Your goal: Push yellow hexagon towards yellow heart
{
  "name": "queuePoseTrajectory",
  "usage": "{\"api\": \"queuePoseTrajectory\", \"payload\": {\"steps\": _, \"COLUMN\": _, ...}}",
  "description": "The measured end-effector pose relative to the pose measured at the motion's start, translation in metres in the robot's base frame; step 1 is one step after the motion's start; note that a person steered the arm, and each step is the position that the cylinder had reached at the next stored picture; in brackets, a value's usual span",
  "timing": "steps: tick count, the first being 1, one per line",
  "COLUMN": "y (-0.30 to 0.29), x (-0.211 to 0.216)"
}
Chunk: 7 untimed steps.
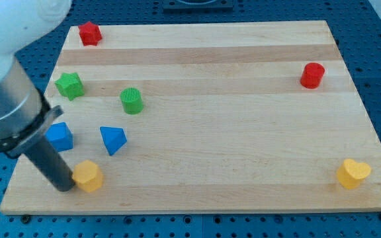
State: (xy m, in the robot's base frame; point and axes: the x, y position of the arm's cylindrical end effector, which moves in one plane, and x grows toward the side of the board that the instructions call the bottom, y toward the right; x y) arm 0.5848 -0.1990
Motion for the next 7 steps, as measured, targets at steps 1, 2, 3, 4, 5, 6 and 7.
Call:
{"api": "queuePoseTrajectory", "payload": {"steps": 1, "y": 0.016, "x": -0.005}}
{"api": "queuePoseTrajectory", "payload": {"steps": 2, "y": 0.017, "x": -0.019}}
{"api": "queuePoseTrajectory", "payload": {"steps": 3, "y": 0.023, "x": -0.029}}
{"api": "queuePoseTrajectory", "payload": {"steps": 4, "y": 0.051, "x": -0.029}}
{"api": "queuePoseTrajectory", "payload": {"steps": 5, "y": 0.090, "x": -0.028}}
{"api": "queuePoseTrajectory", "payload": {"steps": 6, "y": 0.121, "x": -0.028}}
{"api": "queuePoseTrajectory", "payload": {"steps": 7, "y": 0.097, "x": -0.028}}
